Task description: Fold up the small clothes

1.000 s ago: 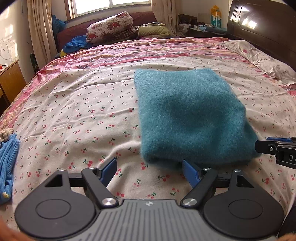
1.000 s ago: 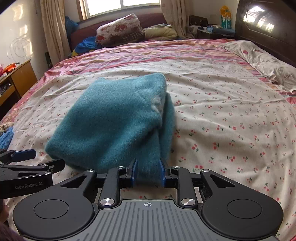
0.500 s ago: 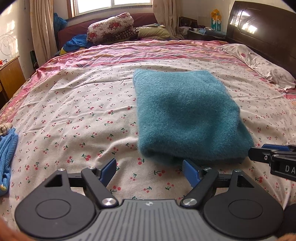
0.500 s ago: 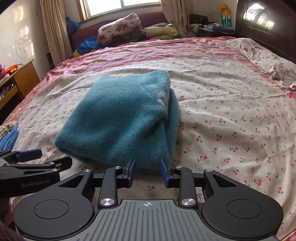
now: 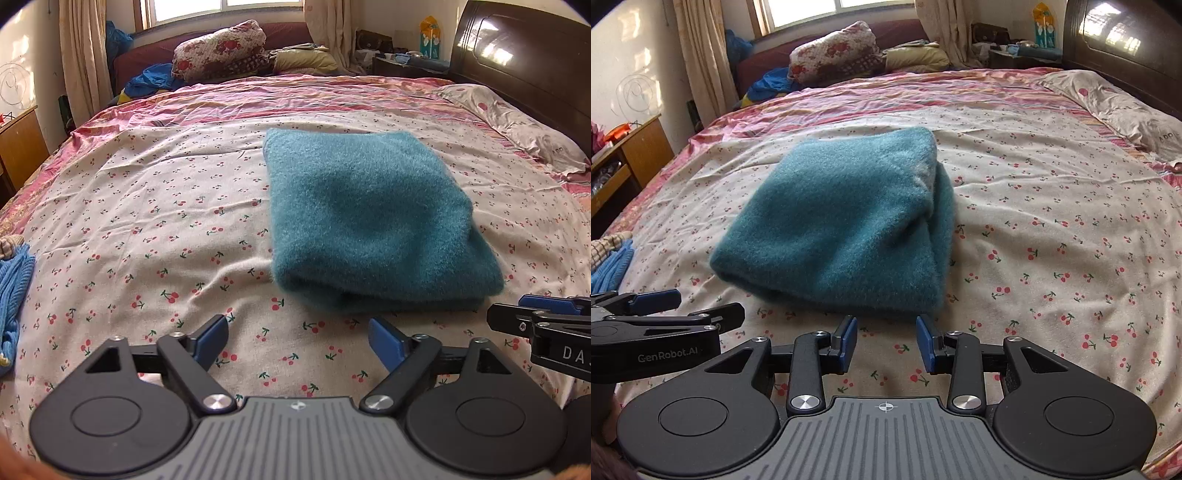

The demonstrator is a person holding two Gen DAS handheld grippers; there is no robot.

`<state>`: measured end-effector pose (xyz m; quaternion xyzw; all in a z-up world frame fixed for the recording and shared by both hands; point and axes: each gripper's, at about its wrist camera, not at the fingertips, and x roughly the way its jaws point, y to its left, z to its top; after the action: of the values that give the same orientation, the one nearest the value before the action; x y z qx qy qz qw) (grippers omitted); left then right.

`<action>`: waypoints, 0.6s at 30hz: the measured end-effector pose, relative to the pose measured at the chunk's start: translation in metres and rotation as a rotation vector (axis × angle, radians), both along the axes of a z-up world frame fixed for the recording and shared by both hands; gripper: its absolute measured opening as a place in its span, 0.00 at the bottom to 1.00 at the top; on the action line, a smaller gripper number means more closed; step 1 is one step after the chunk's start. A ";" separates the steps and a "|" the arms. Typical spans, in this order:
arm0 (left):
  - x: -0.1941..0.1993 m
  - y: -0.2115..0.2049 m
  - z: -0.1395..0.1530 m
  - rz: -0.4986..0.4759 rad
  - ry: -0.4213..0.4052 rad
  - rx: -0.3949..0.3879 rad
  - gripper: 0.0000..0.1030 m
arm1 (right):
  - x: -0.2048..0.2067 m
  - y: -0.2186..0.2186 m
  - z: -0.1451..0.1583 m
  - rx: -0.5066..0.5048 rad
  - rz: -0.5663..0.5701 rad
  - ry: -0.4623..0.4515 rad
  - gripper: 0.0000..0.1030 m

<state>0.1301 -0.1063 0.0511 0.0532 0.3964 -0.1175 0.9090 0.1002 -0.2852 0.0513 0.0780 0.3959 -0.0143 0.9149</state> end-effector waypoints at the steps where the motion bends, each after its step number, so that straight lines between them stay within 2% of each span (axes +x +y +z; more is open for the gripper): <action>1: -0.001 0.000 0.000 -0.001 0.001 0.001 0.87 | 0.000 0.000 0.000 -0.001 0.000 0.001 0.37; 12: -0.001 0.002 -0.006 0.003 0.020 0.010 0.87 | -0.003 -0.002 -0.005 0.001 -0.013 0.009 0.40; 18: 0.007 0.005 -0.008 0.016 0.015 0.011 0.87 | 0.008 -0.017 -0.007 0.034 -0.065 -0.021 0.44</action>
<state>0.1373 -0.1016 0.0433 0.0543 0.4044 -0.1082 0.9065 0.1086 -0.3027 0.0441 0.1064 0.3837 -0.0367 0.9166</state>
